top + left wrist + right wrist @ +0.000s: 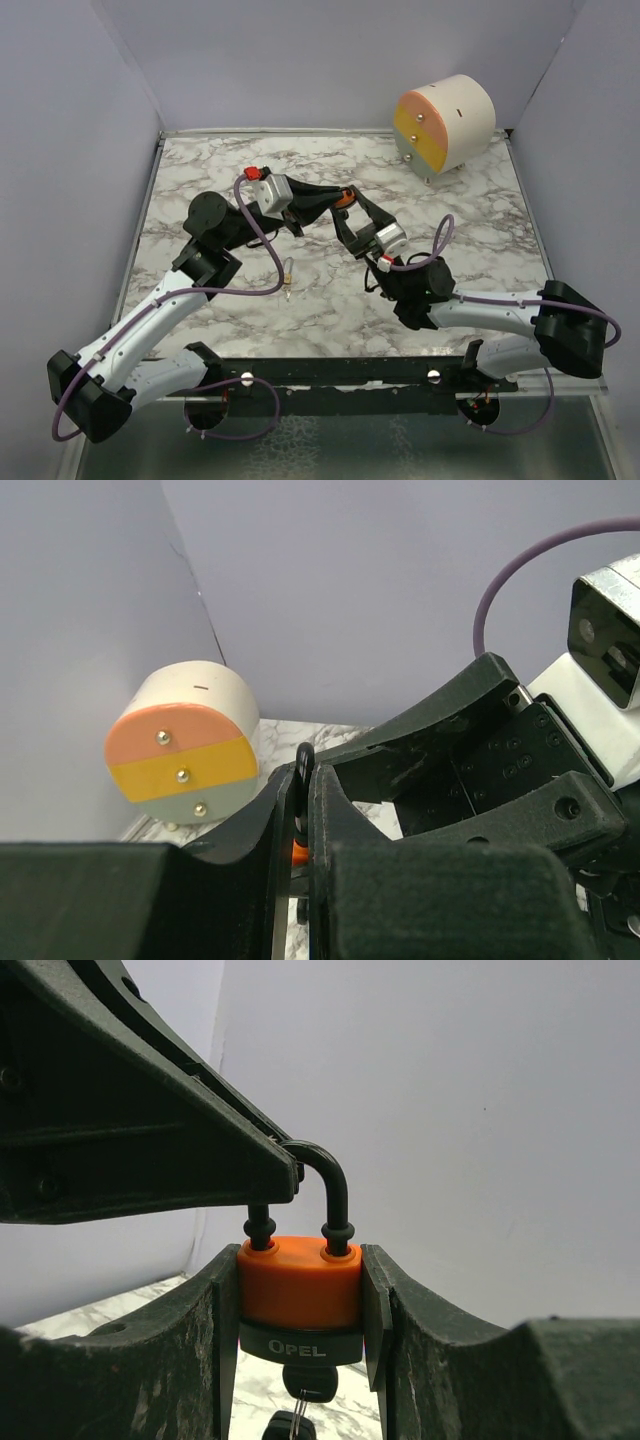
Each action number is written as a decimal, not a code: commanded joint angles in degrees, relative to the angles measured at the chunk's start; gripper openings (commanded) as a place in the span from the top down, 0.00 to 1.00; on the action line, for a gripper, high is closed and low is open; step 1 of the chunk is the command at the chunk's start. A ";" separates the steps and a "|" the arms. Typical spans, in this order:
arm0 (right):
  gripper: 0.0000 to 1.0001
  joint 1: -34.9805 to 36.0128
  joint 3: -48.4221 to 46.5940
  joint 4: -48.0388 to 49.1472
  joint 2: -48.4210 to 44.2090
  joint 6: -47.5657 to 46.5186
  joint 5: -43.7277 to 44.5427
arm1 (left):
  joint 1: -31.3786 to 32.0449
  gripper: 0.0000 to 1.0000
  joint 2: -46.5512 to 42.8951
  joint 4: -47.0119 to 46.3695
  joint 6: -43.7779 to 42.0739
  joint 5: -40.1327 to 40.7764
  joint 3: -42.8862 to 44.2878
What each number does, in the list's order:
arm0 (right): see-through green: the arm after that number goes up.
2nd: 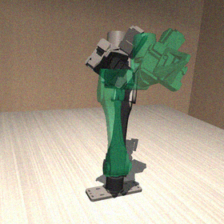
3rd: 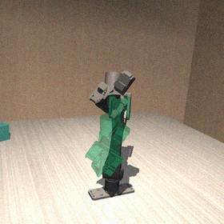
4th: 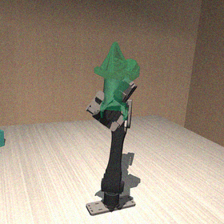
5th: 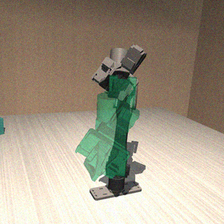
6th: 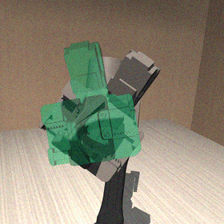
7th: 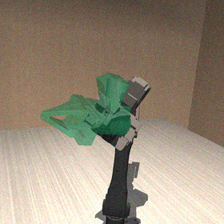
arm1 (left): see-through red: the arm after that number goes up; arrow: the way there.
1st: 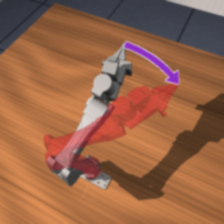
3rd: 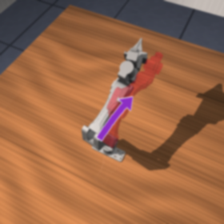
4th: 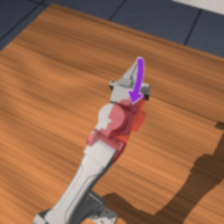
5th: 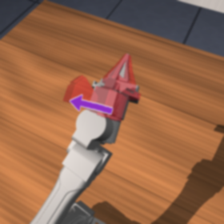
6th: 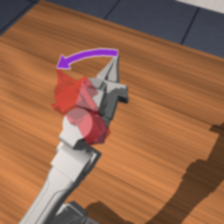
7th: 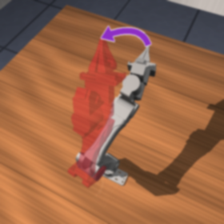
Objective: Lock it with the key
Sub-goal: Lock the lock.
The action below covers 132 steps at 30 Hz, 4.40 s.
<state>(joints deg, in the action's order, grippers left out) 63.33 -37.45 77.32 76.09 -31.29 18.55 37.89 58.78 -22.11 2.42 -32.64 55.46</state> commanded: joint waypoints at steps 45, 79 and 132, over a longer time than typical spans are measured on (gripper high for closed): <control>0.99 8.57 -23.16 9.18 -0.66 -11.62 -15.20 | 0.17 1.00 12.76 12.43 2.81 -1.49 -13.48; 0.80 8.66 -1.82 7.88 -1.71 -8.53 3.62 | -0.51 1.00 8.41 11.62 3.34 13.69 -0.10; 0.51 -39.00 12.08 -14.39 -11.77 54.19 -67.42 | -0.80 1.00 1.43 4.27 3.35 -0.38 1.34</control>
<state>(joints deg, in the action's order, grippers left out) 24.43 -25.21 55.42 65.01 20.45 -40.93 37.15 62.13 -10.72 3.88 -27.46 57.39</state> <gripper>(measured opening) 0.475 0.092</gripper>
